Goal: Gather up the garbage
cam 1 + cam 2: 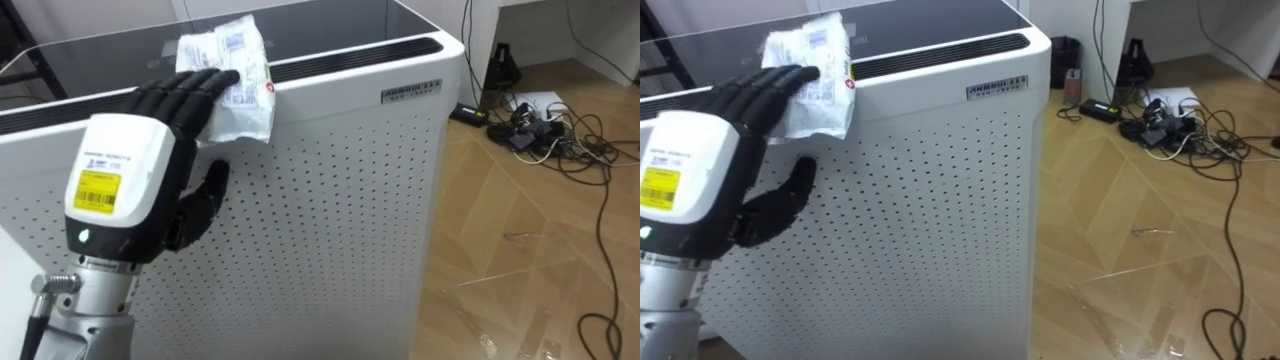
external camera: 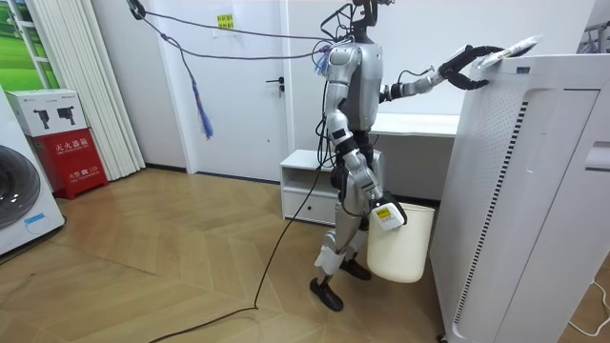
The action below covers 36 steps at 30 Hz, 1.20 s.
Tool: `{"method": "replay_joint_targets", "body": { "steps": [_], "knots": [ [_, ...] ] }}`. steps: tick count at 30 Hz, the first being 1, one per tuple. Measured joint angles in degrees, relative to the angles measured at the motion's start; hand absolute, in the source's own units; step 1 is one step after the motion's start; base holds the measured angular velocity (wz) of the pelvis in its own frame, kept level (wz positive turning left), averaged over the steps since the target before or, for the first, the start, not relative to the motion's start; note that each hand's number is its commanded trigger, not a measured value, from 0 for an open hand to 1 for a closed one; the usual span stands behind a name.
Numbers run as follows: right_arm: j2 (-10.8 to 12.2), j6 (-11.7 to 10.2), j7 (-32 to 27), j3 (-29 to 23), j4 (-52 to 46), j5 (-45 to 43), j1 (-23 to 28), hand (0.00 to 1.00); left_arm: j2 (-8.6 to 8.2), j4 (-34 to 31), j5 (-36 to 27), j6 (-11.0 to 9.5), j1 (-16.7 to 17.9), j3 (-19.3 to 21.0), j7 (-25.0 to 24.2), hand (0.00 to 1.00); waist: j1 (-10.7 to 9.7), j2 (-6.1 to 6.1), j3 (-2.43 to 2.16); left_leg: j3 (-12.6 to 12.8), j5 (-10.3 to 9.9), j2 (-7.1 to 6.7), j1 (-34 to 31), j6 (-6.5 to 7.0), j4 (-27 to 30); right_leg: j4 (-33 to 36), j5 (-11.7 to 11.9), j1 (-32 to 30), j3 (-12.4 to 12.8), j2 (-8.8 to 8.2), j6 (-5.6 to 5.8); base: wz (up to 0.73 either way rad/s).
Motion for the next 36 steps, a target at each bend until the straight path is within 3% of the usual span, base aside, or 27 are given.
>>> {"method": "replay_joint_targets", "body": {
  "steps": [5, 12, 18, 22, 23, 28, 31, 34, 36],
  "knots": [
    [0.0, 0.1, 0.0, 0.0, -0.5, 0.1, 0.0, 1.0, -0.55, 0.1, 0.0, 2.3, -1.9, 0.0, -0.2, 1.0, -0.2, -0.2, -0.04, 0.5, 0.1, 0.31, 0.1, -0.05, 0.0, 0.2, 0.1, -0.2, 1.0, 0.27, -0.16, -0.08],
    [-0.2, 1.1, 0.0, 0.0, -0.8, 0.1, 0.0, 1.0, -0.57, -0.4, 0.5, 3.7, -3.7, 0.3, -0.2, 1.0, -0.2, -0.12, -0.83, 0.9, 0.1, 0.44, 0.2, -0.14, -0.3, 0.2, 0.1, -0.4, 1.2, 0.36, -0.18, -0.01],
    [-0.4, 1.4, -0.3, 0.0, -2.1, 0.2, 0.4, 1.0, -0.56, -0.2, -1.3, 4.6, -3.4, -0.2, 0.3, 1.0, -0.4, -0.09, -0.81, 1.1, 0.1, 0.47, 1.0, -0.16, -0.6, 0.1, 0.1, 0.2, 1.2, 0.32, -0.18, -0.01],
    [-0.5, 1.2, -1.2, 0.0, -2.6, 0.6, 0.4, 1.0, -0.57, -0.3, -3.3, 3.6, -3.4, 0.0, 1.5, 1.0, -0.3, -0.07, -0.8, 0.9, 0.2, 0.47, 0.9, -0.2, -0.7, 0.1, 0.1, 0.0, 1.1, 0.34, -0.19, 0.0],
    [-0.5, 1.0, -1.5, 0.0, -2.6, 0.6, 0.4, 1.0, -0.57, -0.3, -4.4, 2.6, -3.4, 0.4, 1.8, 1.0, 0.0, -0.04, -0.79, 1.0, 0.2, 0.48, 0.9, -0.2, -0.8, 0.1, 0.1, -0.2, 1.1, 0.34, -0.19, 0.0],
    [-0.4, -0.6, -1.4, 1.6, -2.5, 2.6, 0.4, 1.0, -2.31, -5.4, -18.0, -1.1, -3.4, -0.3, 1.6, 1.0, 0.0, -1.02, -0.15, 0.2, 0.2, 0.38, 0.9, -0.23, -0.5, 0.0, 0.1, -0.2, 1.1, 0.3, -0.18, 0.05],
    [0.1, -0.8, -1.3, 2.5, -2.4, 2.7, 0.4, 1.0, -3.51, -9.6, -28.5, -3.0, -2.7, -1.0, -1.0, 1.0, -0.1, -1.37, -0.04, 0.1, 0.2, 0.34, 0.9, -0.23, -0.6, -0.1, 0.1, -0.1, 0.6, 0.24, -0.18, 0.04],
    [0.7, -0.8, -1.0, 2.6, -2.2, 2.7, 0.4, 1.0, -5.48, -12.7, -43.0, -4.0, -2.7, -1.7, -5.6, 1.0, -0.2, -1.44, -0.04, 0.0, 0.2, 0.41, 0.6, -0.23, -0.7, -0.1, 0.1, -0.4, 0.2, 0.27, -0.16, 0.02],
    [0.8, -1.0, -1.1, 3.6, -2.2, 2.7, 0.4, 1.0, -5.55, -13.2, -50.8, -4.7, -2.7, -2.9, -8.3, 1.0, 0.0, -1.56, -0.1, 0.0, 0.2, 0.47, 0.5, -0.25, -0.7, 0.1, 0.1, -0.6, 0.3, 0.32, -0.16, 0.0]
  ]
}}
